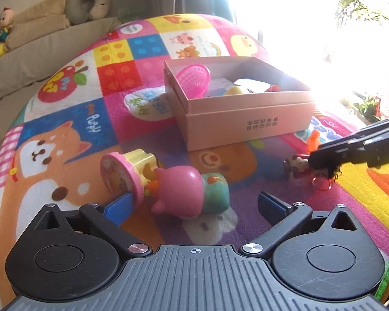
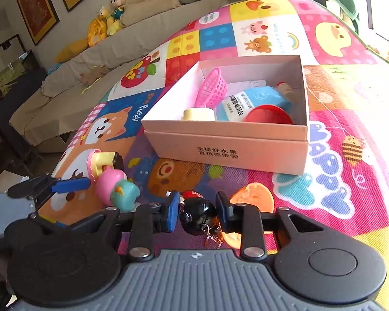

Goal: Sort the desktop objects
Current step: 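Grasp the black-and-red doll figure with the right tool, then carry the doll toward the box with the right tool while the left tool grasps the pink-green toy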

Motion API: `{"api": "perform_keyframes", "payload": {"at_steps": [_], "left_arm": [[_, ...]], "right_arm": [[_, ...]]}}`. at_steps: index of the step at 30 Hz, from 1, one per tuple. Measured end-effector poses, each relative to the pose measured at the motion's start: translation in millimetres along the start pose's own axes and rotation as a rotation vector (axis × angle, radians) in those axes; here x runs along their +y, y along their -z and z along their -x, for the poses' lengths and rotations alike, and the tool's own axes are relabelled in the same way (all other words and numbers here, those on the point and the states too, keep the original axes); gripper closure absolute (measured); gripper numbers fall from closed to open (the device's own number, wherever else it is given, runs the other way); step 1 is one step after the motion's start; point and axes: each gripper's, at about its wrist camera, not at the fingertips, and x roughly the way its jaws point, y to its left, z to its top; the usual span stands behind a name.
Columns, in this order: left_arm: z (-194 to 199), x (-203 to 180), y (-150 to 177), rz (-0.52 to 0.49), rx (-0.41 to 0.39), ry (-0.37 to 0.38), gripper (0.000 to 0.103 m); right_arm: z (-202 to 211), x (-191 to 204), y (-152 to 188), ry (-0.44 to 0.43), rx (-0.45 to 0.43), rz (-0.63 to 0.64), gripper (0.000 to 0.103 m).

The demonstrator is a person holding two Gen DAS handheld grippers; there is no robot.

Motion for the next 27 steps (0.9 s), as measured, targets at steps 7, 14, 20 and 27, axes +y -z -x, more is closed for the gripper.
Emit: {"api": "perform_keyframes", "payload": {"at_steps": [7, 14, 20, 27], "left_arm": [[-11.7, -9.1, -2.1, -0.053, 0.019, 0.09, 0.0], [-14.3, -8.3, -4.1, -0.035, 0.015, 0.061, 0.0], [-29.1, -8.7, -16.2, -0.013, -0.005, 0.041, 0.0], [-36.7, -11.8, -14.9, -0.027, -0.009, 0.018, 0.0]], "right_arm": [[6.7, 6.4, 30.4, 0.048, -0.012, 0.092, 0.048], [10.7, 1.3, 41.2, 0.178, -0.082, 0.129, 0.019], [9.8, -10.3, 47.0, 0.291, -0.12, 0.101, 0.001], [13.8, -5.3, 57.4, 0.269, -0.117, 0.124, 0.0]]}}
